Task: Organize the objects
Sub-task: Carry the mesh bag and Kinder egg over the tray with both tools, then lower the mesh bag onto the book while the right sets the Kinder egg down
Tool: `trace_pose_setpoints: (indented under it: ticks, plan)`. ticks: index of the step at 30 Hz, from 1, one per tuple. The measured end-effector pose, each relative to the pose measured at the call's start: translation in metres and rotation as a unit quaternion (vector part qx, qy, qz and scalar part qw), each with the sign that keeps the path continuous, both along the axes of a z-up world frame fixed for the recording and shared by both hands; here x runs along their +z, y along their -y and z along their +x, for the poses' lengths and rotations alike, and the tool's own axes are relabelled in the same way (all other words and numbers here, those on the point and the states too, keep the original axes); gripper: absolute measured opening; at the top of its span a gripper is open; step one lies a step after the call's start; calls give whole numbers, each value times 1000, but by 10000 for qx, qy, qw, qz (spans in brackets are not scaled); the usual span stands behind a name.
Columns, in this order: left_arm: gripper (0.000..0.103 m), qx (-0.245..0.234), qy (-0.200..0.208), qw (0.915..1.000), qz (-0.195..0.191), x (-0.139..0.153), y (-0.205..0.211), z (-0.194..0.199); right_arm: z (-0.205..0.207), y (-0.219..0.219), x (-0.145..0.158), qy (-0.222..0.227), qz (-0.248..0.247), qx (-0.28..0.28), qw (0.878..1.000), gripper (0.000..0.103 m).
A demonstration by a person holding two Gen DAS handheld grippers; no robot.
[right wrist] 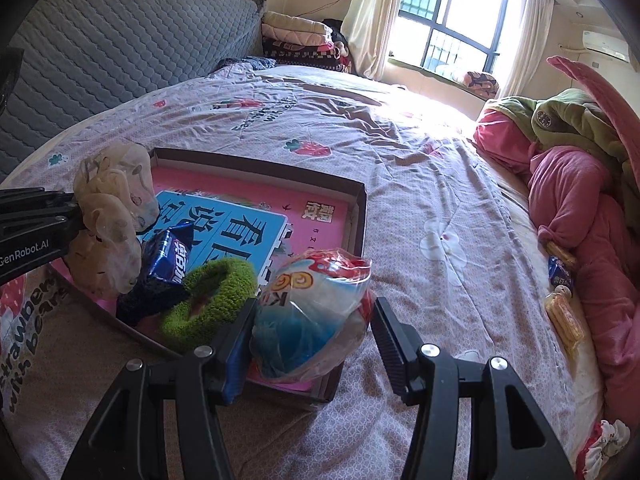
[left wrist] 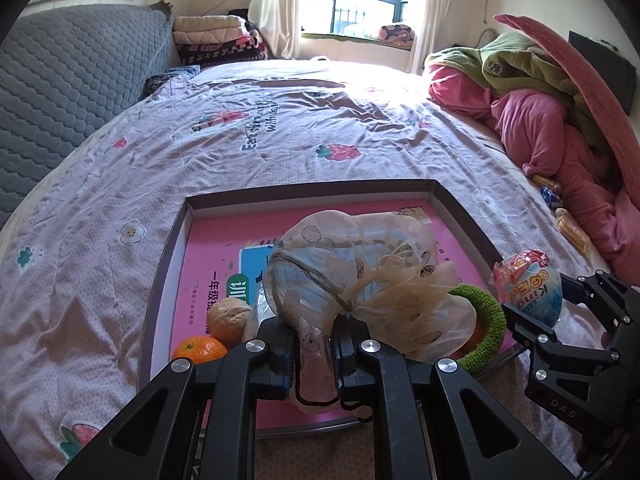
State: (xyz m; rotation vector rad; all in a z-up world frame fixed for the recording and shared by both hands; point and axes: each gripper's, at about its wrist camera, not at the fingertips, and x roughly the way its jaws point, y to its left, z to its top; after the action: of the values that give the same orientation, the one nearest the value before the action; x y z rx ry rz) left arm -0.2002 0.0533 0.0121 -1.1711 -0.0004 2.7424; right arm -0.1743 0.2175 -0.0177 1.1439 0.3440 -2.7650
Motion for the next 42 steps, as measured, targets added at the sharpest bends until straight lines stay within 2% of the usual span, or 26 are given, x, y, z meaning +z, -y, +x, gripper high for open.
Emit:
trace_pose_setpoints:
  ticks: [12,16,24,26,36,38,42]
  plan:
    - [16,-68,-33,9995,-298,-2,-18,-8,1,3,-3,23,-20,51,10000,56]
    - [28,24,-111,9992,-377,1,-17,-11,1,0,-2,63,-114,43,9999,56]
    - [38,132,-128,9988,-447,4,-10,-16,0,-3,-2,114,-196,10,9997,56]
    - [45,147,-78,9987,-480,3,-9,-17,0,-3,-2,116,-196,0,9997,56]
    - [50,175,71,9985,-513,0,-11,-20,-1,-6,-1,126,-185,-63,9997,57]
    - [55,176,69,9986,-495,2,-10,-18,-1,-7,0,116,-189,-84,9997,57]
    - [58,200,84,9988,-446,4,-8,-18,0,-9,2,88,-235,-111,9996,60]
